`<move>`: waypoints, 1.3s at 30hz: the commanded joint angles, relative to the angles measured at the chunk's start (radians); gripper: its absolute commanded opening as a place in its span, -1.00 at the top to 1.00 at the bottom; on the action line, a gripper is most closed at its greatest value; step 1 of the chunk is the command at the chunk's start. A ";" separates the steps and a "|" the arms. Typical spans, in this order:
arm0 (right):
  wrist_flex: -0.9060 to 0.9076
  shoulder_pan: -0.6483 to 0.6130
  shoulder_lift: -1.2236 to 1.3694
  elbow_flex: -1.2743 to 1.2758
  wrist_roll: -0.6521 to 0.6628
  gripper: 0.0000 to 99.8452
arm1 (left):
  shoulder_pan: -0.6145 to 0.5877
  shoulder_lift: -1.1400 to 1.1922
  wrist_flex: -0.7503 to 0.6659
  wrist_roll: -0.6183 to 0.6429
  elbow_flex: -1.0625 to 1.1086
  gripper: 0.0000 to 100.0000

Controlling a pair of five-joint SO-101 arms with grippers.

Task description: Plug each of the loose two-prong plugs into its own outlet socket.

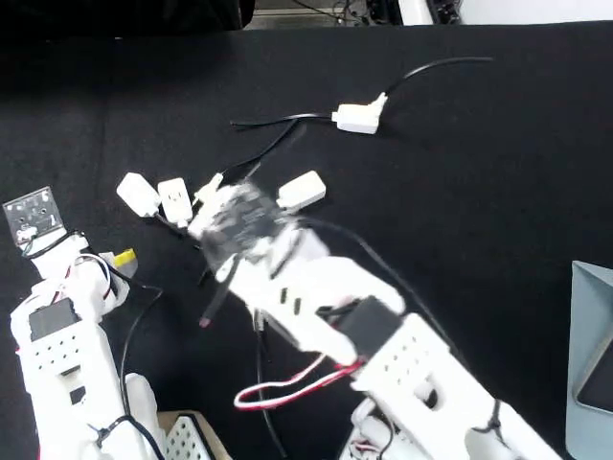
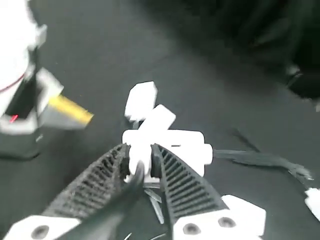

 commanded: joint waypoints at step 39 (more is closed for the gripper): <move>-0.215 0.684 1.069 -0.624 -0.328 0.75 | -0.005 -0.009 -0.017 0.009 -0.005 0.38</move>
